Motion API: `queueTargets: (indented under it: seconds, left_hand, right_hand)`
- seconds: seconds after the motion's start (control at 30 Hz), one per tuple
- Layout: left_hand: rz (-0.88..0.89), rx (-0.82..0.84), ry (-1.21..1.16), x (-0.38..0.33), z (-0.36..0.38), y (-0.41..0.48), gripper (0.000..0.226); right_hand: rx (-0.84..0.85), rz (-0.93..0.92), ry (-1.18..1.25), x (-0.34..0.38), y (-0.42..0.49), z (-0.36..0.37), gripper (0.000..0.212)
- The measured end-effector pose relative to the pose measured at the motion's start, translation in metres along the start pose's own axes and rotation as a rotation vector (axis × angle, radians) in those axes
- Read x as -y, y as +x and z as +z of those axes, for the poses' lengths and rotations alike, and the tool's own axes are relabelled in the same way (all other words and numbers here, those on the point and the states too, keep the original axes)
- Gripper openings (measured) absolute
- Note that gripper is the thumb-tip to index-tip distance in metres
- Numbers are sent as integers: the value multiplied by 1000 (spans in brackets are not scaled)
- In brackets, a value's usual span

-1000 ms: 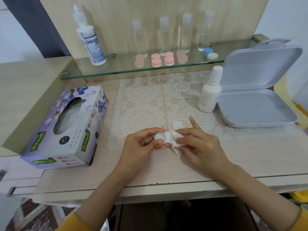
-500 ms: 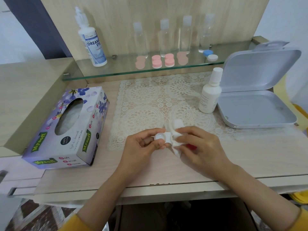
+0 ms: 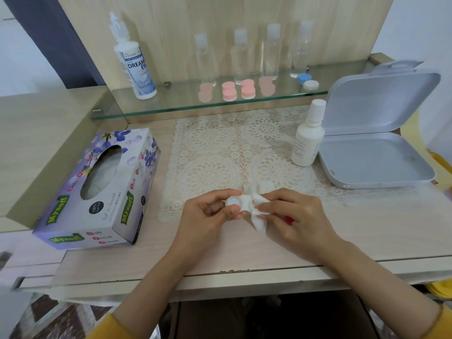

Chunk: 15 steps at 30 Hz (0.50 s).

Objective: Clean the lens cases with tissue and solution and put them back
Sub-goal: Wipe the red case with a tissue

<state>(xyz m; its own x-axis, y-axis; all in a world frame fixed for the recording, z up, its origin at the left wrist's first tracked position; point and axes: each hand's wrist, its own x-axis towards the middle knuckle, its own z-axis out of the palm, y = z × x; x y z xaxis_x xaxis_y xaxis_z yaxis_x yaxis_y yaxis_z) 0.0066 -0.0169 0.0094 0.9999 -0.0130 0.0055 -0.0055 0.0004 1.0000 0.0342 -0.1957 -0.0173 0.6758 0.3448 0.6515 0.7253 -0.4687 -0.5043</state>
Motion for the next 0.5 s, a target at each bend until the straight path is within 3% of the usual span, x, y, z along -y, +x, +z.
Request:
queueTargets:
  seconds: [0.17,0.33,0.5]
  left_hand:
    - [4,-10,-20,-2,2,0,25]
    - [-4,4,-26,-2,2,0,28]
    - [26,32,10,-1,1,-1,32]
  right_hand:
    - [-55,-23,4,1,1,0,10]
    - [-45,-34,-21,2,3,0,22]
    - [-96,-11,-20,-1,1,1,19]
